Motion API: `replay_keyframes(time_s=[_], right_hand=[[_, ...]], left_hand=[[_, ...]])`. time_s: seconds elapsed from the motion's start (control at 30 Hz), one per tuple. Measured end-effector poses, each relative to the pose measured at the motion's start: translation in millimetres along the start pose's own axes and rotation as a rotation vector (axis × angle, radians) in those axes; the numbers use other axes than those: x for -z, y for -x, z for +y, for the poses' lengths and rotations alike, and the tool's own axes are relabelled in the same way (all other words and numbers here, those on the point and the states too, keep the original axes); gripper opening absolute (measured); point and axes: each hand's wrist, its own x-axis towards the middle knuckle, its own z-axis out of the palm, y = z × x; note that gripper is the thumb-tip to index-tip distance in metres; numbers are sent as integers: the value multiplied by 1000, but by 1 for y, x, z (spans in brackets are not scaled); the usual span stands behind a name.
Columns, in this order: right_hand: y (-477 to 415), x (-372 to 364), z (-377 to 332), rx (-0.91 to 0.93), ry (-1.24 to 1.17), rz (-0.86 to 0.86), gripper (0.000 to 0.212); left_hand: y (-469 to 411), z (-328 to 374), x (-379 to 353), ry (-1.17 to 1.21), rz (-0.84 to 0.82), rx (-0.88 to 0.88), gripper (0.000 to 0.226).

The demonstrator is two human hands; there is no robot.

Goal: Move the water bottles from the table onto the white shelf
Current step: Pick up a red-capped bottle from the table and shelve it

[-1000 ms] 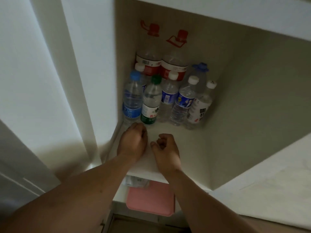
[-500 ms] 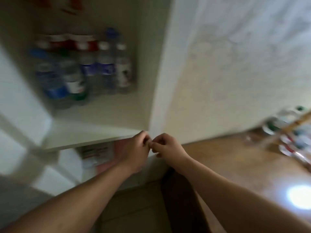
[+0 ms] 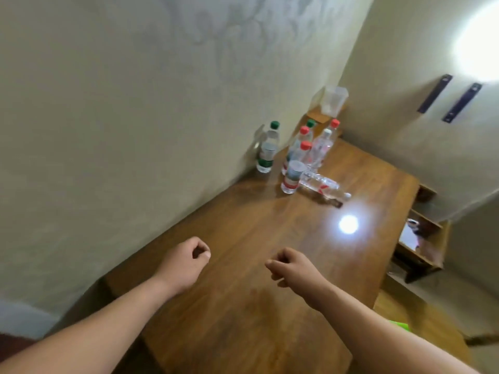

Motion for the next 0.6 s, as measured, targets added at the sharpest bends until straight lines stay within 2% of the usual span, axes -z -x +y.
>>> replay_keyframes(time_s=[0.1, 0.23, 0.37, 0.5, 0.6], right_hand=[[-42, 53, 22, -28, 10, 34, 25], [-123, 115, 11, 22, 26, 156, 40], [-187, 161, -30, 158, 19, 264, 53], [-239, 191, -73, 267, 39, 389, 85], [-265, 193, -97, 337, 47, 390, 95]], left_hand=[[-57, 49, -45, 13, -61, 11, 3], [-145, 118, -83, 34, -45, -24, 28], [-217, 173, -99, 59, 30, -27, 50], [-265, 208, -111, 32, 43, -61, 73], [-288, 223, -118, 15, 26, -91, 85]])
